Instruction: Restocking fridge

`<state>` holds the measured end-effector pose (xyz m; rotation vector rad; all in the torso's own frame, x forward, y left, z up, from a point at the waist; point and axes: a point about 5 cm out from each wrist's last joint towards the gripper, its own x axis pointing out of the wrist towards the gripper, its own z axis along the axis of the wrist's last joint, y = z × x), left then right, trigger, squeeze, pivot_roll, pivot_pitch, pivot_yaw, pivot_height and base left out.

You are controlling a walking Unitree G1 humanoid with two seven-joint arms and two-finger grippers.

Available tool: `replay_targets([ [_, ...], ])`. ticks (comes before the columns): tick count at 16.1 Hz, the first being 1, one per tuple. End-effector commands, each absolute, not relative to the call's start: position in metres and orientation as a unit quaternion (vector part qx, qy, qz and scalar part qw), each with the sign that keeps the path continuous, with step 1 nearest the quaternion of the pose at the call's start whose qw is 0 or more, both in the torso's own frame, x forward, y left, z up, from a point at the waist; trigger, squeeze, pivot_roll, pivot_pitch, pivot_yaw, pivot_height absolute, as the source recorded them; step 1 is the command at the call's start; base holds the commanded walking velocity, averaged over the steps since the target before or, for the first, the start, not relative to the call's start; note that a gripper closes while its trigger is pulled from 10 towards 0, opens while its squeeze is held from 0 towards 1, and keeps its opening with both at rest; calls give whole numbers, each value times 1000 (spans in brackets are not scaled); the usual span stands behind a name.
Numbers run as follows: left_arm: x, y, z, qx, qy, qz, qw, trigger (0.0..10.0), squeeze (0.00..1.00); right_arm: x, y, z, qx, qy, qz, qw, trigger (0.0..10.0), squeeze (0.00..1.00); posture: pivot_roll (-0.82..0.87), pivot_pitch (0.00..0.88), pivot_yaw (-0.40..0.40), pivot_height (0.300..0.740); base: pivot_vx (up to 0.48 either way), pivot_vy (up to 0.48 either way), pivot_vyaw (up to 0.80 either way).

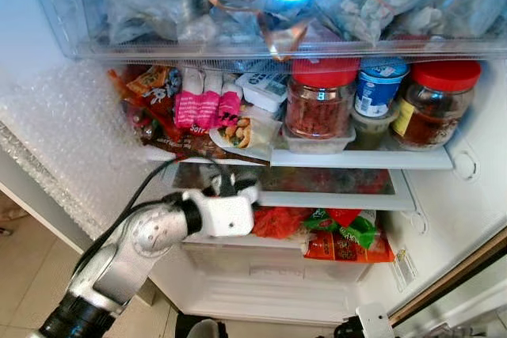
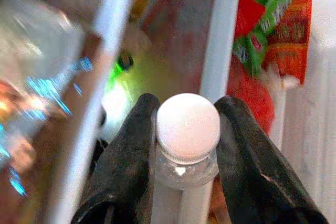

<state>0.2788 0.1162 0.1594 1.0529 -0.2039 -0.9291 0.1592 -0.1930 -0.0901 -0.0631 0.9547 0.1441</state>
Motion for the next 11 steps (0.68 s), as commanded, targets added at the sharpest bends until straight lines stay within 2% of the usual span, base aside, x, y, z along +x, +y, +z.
replay_targets([
  [1,278,122,150,508,-93,-421,746,10000,0,115,-180,-109,-3,535,78,841,10000,0,-17,71,57,635,0,0,0],
  [4,286,146,131,553,-117,-356,744,10000,0,115,-179,-109,-1,534,78,842,10000,0,-20,74,57,635,0,0,0],
  [5,286,157,120,578,-121,-332,735,10000,0,115,-179,-109,-1,534,77,842,10000,0,-21,75,59,635,0,0,0],
  [7,286,158,118,582,-122,-330,733,10000,0,115,-179,-109,-1,534,77,842,10000,0,-24,75,57,635,0,0,0],
  [9,291,172,103,613,-132,-289,723,10000,0,116,-179,-109,0,533,76,843,10000,0,-23,75,57,635,0,0,0],
  [11,298,184,87,603,-97,-271,744,10000,0,116,-179,-109,0,532,76,843,10000,0,-30,75,57,635,0,0,0],
])
